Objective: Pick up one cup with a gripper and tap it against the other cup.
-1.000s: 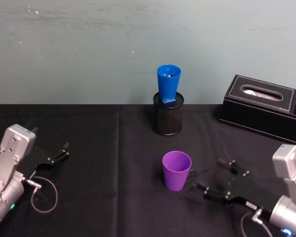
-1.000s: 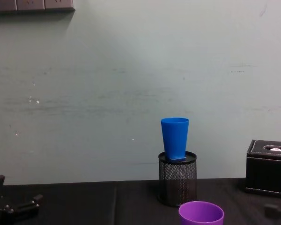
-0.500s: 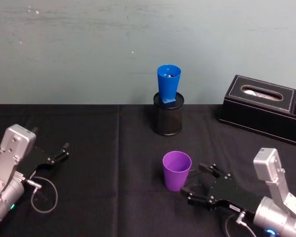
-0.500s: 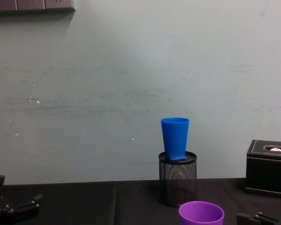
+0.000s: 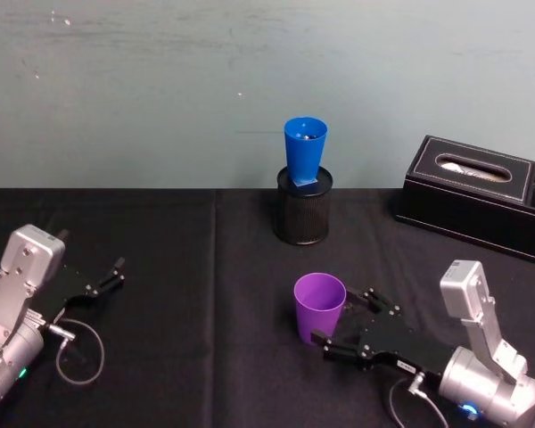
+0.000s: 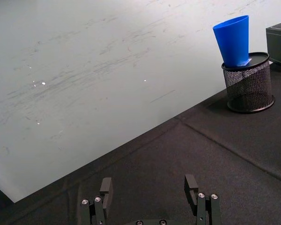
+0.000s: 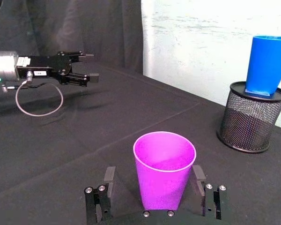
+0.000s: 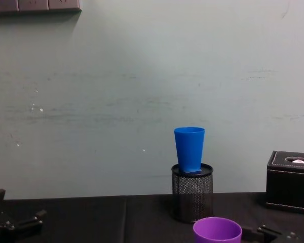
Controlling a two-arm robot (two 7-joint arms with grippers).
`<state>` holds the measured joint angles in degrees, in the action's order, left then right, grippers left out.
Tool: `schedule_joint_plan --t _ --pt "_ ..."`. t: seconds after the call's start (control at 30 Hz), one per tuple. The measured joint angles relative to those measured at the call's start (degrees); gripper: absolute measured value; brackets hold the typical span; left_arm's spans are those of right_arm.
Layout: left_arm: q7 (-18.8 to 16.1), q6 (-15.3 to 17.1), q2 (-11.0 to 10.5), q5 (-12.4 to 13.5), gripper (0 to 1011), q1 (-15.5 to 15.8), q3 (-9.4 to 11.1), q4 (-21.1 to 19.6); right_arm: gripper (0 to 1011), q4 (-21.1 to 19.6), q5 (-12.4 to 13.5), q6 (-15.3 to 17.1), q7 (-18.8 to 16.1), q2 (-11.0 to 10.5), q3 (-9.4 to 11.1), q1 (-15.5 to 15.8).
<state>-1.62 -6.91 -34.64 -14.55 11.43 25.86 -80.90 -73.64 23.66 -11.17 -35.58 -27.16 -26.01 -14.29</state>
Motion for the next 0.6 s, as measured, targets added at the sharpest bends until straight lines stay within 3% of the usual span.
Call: schedule_joint_plan --t 0.6 --pt "0.0 0.0 0.0 0.0 1005 0.0 0.0 0.0 1003 5.25 -0.97 -0.25 -0.86 4.14 -0.13 -3.53"
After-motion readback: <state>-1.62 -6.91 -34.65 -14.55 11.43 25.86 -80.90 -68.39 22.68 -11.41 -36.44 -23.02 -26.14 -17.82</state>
